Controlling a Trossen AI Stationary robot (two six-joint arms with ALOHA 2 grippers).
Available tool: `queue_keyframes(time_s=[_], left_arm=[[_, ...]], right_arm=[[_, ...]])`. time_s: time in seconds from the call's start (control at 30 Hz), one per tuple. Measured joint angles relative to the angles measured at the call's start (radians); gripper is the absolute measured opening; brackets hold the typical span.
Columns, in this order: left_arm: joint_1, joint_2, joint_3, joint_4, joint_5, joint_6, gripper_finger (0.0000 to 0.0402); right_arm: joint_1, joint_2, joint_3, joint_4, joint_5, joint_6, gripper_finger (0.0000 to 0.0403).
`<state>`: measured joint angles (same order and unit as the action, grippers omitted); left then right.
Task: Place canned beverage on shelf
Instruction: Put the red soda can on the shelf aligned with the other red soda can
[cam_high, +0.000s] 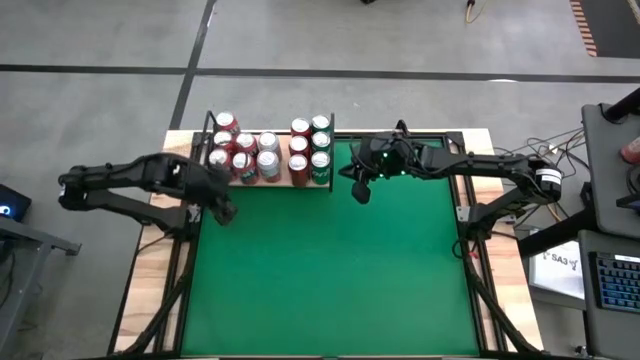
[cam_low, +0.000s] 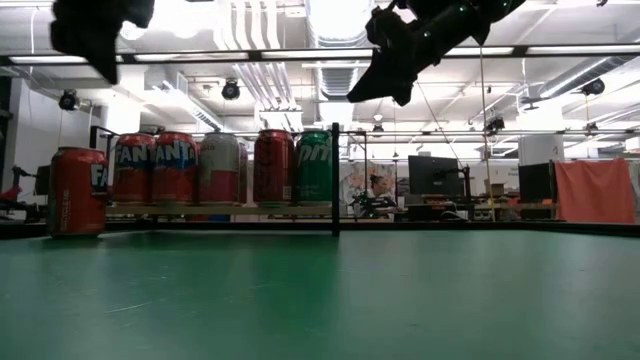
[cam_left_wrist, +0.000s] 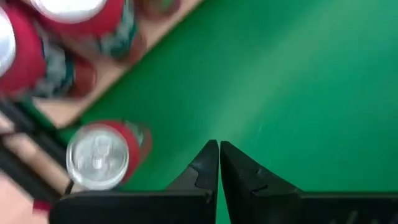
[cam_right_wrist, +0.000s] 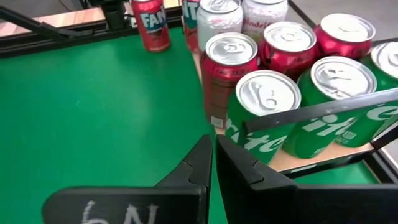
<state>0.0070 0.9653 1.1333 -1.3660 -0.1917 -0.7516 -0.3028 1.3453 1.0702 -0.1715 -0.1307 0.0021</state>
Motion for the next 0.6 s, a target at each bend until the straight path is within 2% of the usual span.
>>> queue_keyframes(time_s=[0.23, 0.4, 0.6], left_arm=[[-0.08, 0.0, -0.067, -0.097, 0.0, -0.175, 0.0], [-0.08, 0.009, -0.104, -0.101, -0.011, -0.212, 0.0], [-0.079, 0.039, -0.135, -0.101, -0.08, -0.238, 0.0]], right_arm=[[0.028, 0.0, 0.0, -0.012, 0.0, 0.001, 0.0013], [0.043, 0.0, 0.0, -0.011, 0.0, 0.0, 0.0013], [0.043, 0.0, 0.0, -0.011, 0.0, -0.002, 0.0013]])
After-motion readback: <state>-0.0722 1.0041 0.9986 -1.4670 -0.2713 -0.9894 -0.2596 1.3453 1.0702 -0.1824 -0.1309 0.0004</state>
